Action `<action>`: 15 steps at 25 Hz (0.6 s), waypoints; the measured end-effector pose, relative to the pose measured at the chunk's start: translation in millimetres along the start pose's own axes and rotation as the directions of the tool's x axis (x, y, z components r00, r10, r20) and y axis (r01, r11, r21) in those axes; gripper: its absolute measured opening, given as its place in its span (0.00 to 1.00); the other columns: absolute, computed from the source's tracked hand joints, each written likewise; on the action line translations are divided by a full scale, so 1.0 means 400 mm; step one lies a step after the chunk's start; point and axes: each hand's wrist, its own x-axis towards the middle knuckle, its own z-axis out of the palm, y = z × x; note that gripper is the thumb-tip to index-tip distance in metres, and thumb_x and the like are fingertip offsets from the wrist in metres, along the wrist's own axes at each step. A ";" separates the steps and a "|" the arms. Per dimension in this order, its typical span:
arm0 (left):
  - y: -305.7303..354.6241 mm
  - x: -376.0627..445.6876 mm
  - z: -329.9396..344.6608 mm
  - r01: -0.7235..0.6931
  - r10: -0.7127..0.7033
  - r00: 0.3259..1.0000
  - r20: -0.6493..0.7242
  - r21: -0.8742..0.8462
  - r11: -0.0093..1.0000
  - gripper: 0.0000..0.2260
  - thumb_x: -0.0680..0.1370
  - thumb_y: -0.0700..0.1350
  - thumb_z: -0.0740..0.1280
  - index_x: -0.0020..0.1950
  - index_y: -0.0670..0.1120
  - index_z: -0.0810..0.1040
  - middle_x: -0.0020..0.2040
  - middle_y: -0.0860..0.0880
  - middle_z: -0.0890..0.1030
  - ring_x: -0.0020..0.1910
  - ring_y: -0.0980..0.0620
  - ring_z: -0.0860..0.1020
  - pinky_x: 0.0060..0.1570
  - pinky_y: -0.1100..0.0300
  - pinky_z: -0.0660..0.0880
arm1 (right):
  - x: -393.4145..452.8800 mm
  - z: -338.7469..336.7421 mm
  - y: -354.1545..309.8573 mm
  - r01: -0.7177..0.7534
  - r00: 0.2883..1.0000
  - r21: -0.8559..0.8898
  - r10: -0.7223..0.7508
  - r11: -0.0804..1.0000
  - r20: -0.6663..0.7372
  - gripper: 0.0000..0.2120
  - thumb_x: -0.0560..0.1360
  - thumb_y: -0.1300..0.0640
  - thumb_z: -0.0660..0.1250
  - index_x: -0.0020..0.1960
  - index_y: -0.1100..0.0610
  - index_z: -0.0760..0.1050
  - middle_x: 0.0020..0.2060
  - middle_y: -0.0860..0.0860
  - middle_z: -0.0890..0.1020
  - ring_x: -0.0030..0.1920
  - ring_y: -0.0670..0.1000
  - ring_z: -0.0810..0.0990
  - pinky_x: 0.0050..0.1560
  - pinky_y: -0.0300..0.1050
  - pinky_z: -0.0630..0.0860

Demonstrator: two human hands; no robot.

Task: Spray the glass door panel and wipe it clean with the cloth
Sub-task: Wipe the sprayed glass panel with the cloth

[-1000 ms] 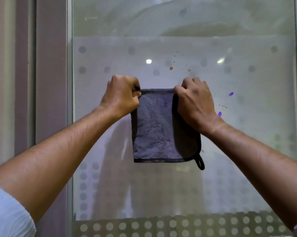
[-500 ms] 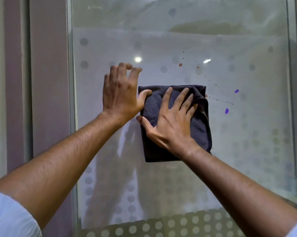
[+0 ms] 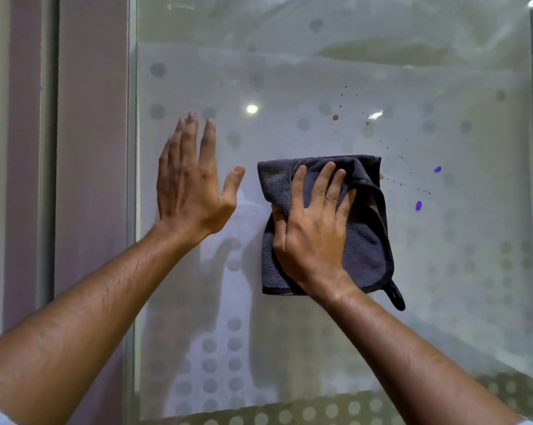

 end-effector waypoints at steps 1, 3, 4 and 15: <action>-0.003 -0.005 0.006 -0.010 0.010 1.000 0.011 0.019 1.000 0.36 0.77 0.61 0.56 0.79 0.44 0.53 0.80 0.39 0.52 0.79 0.42 0.50 0.76 0.49 0.49 | -0.004 0.000 0.016 0.021 1.000 -0.001 -0.021 1.000 -0.014 0.34 0.78 0.45 0.52 0.79 0.60 0.53 0.76 0.70 0.51 0.77 0.69 0.47 0.75 0.68 0.49; -0.009 -0.010 0.014 -0.034 0.032 0.999 0.022 0.060 0.998 0.37 0.76 0.61 0.56 0.79 0.43 0.52 0.80 0.39 0.50 0.79 0.43 0.48 0.77 0.49 0.46 | -0.004 -0.002 0.046 0.039 0.998 -0.003 -0.039 0.999 -0.048 0.33 0.78 0.46 0.52 0.78 0.61 0.54 0.76 0.69 0.53 0.78 0.67 0.48 0.76 0.66 0.49; -0.011 -0.011 0.015 -0.038 0.036 0.999 0.025 0.070 0.997 0.37 0.76 0.61 0.55 0.80 0.43 0.51 0.80 0.39 0.50 0.79 0.43 0.47 0.77 0.49 0.46 | -0.001 -0.004 0.058 0.038 0.997 -0.001 -0.038 0.999 -0.066 0.33 0.77 0.47 0.52 0.78 0.61 0.55 0.76 0.69 0.53 0.78 0.66 0.48 0.76 0.65 0.48; -0.020 -0.016 0.018 -0.062 0.057 0.997 0.041 0.113 0.992 0.38 0.76 0.63 0.52 0.80 0.44 0.48 0.80 0.40 0.46 0.80 0.44 0.44 0.77 0.48 0.44 | -0.015 0.002 0.146 0.274 0.954 0.017 -0.270 0.962 -0.131 0.30 0.77 0.50 0.56 0.76 0.60 0.63 0.76 0.63 0.60 0.77 0.63 0.56 0.74 0.62 0.59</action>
